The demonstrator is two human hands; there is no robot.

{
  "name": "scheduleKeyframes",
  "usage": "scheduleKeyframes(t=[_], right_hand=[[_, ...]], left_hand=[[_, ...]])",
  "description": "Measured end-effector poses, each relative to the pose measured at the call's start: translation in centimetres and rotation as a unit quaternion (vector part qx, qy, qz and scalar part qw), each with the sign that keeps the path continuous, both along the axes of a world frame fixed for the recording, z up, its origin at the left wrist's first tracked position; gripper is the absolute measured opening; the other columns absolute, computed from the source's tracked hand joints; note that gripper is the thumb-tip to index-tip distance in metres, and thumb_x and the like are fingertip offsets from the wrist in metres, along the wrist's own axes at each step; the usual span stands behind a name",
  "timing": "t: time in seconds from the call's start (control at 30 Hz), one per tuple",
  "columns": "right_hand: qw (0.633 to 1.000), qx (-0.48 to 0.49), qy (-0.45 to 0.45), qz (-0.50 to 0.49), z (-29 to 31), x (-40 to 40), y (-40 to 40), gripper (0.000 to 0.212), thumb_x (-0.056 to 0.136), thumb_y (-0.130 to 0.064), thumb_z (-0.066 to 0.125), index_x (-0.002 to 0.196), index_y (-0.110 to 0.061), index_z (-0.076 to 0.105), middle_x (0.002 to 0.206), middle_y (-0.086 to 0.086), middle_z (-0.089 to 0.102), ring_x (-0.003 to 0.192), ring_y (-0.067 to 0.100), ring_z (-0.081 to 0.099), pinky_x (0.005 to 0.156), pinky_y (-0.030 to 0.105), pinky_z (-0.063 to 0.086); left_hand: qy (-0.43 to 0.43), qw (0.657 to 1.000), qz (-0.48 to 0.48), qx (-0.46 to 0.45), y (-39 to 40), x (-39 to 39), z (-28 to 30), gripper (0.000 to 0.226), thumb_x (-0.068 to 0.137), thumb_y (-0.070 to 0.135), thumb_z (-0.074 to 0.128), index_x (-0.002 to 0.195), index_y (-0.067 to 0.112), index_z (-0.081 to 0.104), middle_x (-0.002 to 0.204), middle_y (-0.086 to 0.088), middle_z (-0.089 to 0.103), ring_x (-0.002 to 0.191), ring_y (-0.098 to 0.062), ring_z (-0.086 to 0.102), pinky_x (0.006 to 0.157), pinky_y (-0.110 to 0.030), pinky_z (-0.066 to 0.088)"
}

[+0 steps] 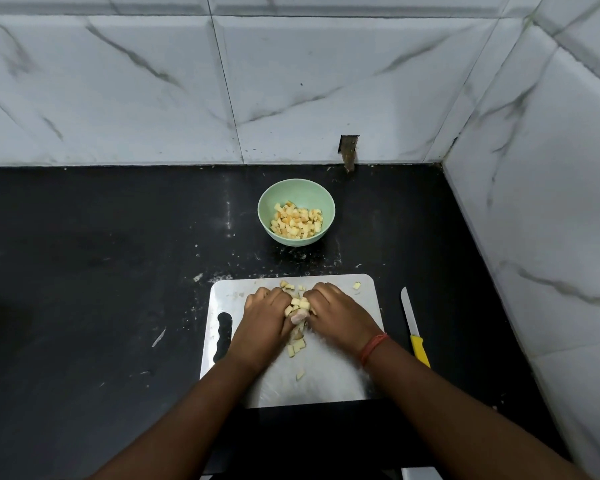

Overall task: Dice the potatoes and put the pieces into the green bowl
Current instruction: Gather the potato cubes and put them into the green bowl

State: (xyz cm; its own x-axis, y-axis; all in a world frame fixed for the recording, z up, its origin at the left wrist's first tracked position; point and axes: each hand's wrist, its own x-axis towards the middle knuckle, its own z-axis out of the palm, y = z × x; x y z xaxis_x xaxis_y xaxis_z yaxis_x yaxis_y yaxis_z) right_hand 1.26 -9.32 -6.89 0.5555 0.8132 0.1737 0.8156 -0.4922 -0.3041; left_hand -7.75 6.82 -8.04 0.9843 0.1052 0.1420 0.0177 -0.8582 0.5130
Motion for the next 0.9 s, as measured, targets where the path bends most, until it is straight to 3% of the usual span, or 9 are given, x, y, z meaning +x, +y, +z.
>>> scheduleKeyframes(t=[0.17, 0.3, 0.43, 0.57, 0.63, 0.8, 0.9], right_hand=[[0.997, 0.015, 0.070, -0.038, 1.4, -0.6, 0.2, 0.031, 0.090, -0.034, 0.045, 0.096, -0.009, 0.062, 0.092, 0.006, 0.059, 0.083, 0.024, 0.058, 0.073, 0.029, 0.044], [0.990, 0.039, 0.121, -0.063, 2.1, -1.2, -0.1, 0.044, 0.092, -0.042, 0.037, 0.103, -0.007, 0.062, 0.099, 0.007, 0.060, 0.090, 0.022, 0.056, 0.078, 0.028, 0.042], [0.979, 0.068, 0.179, -0.073, 2.3, -1.9, -0.6, 0.046, 0.094, -0.046, 0.038, 0.108, -0.009, 0.061, 0.100, 0.002, 0.058, 0.092, 0.016, 0.054, 0.080, 0.022, 0.040], [0.963, 0.108, 0.233, -0.083, 3.7, -2.0, -0.4, 0.045, 0.092, -0.048, 0.038, 0.109, -0.012, 0.059, 0.098, -0.007, 0.053, 0.089, 0.004, 0.048, 0.077, 0.011, 0.034], [0.960, 0.134, 0.232, -0.085, 4.9, -1.0, 0.4, 0.040, 0.093, -0.045, 0.039, 0.108, -0.013, 0.059, 0.098, -0.008, 0.052, 0.088, 0.002, 0.047, 0.075, 0.013, 0.034], [0.957, 0.180, 0.199, -0.108, 9.2, 5.8, 5.1, 0.014, 0.096, -0.020, 0.052, 0.103, -0.009, 0.059, 0.096, -0.006, 0.052, 0.083, 0.006, 0.049, 0.068, 0.020, 0.034], [0.971, 0.104, 0.178, -0.121, 11.1, 11.0, 8.7, 0.012, 0.094, -0.009, 0.051, 0.100, -0.007, 0.061, 0.093, 0.004, 0.060, 0.087, 0.023, 0.058, 0.069, 0.023, 0.035]], left_hand=[[-0.012, 0.996, 0.002, -0.093, 0.2, 0.1, 1.3, 0.025, 0.097, 0.051, 0.040, 0.088, 0.029, 0.050, 0.081, 0.020, 0.043, 0.083, -0.014, 0.038, 0.076, -0.034, 0.033], [-0.015, 0.989, 0.004, -0.147, -0.1, 0.0, 2.1, 0.034, 0.098, 0.052, 0.039, 0.088, 0.024, 0.055, 0.083, 0.018, 0.049, 0.085, -0.013, 0.041, 0.076, -0.034, 0.037], [-0.025, 0.980, 0.021, -0.197, -0.6, -0.2, 3.0, 0.031, 0.097, 0.052, 0.040, 0.084, 0.025, 0.051, 0.082, 0.013, 0.052, 0.086, -0.012, 0.044, 0.076, -0.030, 0.037], [-0.038, 0.975, 0.037, -0.216, -0.7, 0.6, 4.3, 0.021, 0.096, 0.052, 0.040, 0.080, 0.039, 0.039, 0.081, 0.017, 0.046, 0.085, 0.001, 0.044, 0.071, -0.012, 0.032], [-0.056, 0.972, 0.045, -0.222, -0.4, 2.1, 5.5, 0.020, 0.096, 0.048, 0.041, 0.081, 0.035, 0.042, 0.081, 0.017, 0.043, 0.083, 0.001, 0.044, 0.070, -0.011, 0.032], [-0.108, 0.961, 0.116, -0.228, 1.5, 9.8, 10.7, 0.036, 0.099, 0.046, 0.041, 0.083, 0.016, 0.050, 0.077, 0.013, 0.048, 0.076, -0.005, 0.046, 0.066, -0.017, 0.034], [0.003, 0.968, 0.154, -0.199, 4.1, 15.0, 12.6, 0.044, 0.105, 0.049, 0.045, 0.085, 0.010, 0.053, 0.081, -0.002, 0.058, 0.082, -0.025, 0.056, 0.074, -0.038, 0.042]])
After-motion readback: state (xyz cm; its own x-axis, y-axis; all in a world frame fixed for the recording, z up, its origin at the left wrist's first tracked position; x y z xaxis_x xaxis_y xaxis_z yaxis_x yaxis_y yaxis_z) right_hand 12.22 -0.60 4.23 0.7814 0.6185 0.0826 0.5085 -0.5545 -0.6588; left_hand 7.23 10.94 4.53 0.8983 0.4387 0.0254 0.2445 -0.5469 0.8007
